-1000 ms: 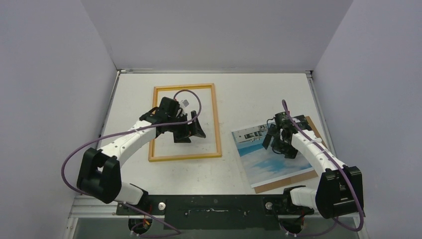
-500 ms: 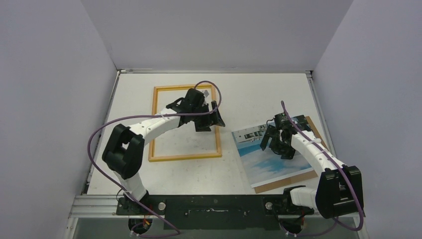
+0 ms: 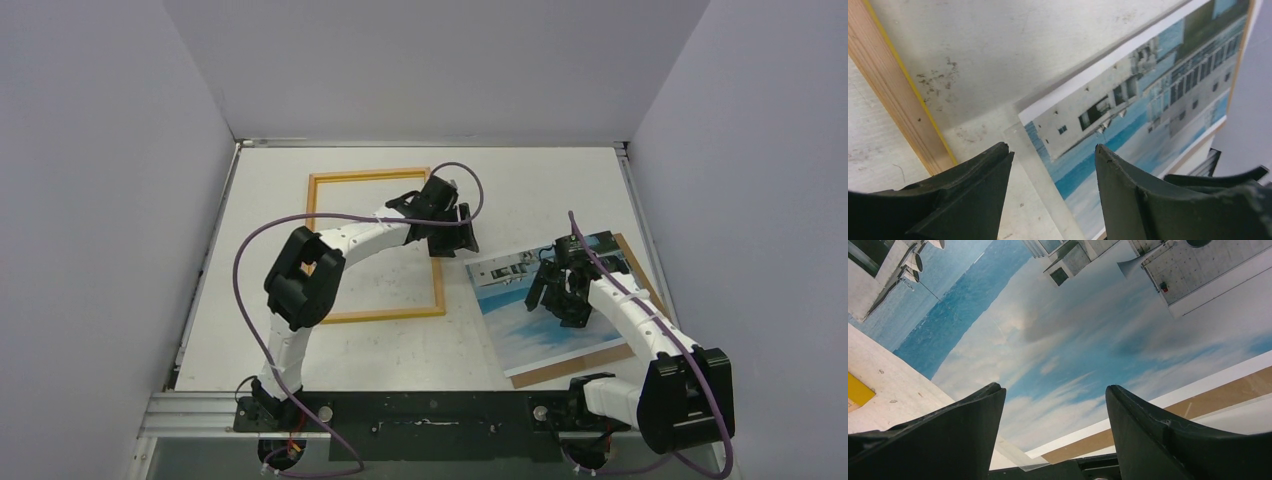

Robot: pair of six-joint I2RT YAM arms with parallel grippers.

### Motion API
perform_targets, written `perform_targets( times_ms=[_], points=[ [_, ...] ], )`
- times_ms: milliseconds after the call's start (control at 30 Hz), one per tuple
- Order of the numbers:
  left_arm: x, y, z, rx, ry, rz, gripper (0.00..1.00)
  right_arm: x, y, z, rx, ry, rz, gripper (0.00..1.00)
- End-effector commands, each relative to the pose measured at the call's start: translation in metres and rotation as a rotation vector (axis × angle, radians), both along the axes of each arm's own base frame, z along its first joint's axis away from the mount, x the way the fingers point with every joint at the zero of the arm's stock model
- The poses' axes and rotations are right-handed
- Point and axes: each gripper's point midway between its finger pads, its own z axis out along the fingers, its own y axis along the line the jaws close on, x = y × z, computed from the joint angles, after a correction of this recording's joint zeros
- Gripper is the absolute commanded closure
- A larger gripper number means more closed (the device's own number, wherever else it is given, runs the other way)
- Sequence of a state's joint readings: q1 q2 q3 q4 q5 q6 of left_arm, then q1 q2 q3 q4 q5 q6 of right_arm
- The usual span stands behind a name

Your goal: Put the photo into the frame

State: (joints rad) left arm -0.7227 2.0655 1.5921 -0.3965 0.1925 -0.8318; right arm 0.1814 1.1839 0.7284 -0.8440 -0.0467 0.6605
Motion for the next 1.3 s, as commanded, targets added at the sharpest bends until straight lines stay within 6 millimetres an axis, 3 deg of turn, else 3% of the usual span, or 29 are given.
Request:
perform_targets(
  times_ms=[0,200,333,767,1000,1167,1267],
  points=[
    [0.017,-0.001,-0.009,0.042,-0.017,0.036,0.40,-0.001,-0.002,0.002,0.002,0.004,-0.017,0.26],
    [0.015,-0.020,-0.019,-0.004,0.033,-0.016,0.41,-0.005,0.001,-0.004,0.021,0.018,-0.025,0.27],
    [0.012,-0.021,-0.025,-0.021,0.055,-0.003,0.46,-0.005,0.001,-0.006,0.018,0.025,-0.011,0.27],
    [0.003,-0.023,-0.051,0.035,0.090,-0.015,0.48,-0.010,0.003,-0.014,0.028,0.075,0.026,0.29],
    [-0.003,-0.029,-0.045,0.013,0.113,-0.042,0.50,-0.009,0.005,-0.018,0.035,0.081,0.034,0.29],
    [-0.002,-0.014,-0.047,0.094,0.101,-0.038,0.49,-0.008,0.004,-0.019,0.029,0.084,0.039,0.29],
    [-0.003,0.004,-0.043,0.185,0.083,-0.015,0.36,-0.008,0.004,-0.019,0.028,0.085,0.043,0.29]
  ],
)
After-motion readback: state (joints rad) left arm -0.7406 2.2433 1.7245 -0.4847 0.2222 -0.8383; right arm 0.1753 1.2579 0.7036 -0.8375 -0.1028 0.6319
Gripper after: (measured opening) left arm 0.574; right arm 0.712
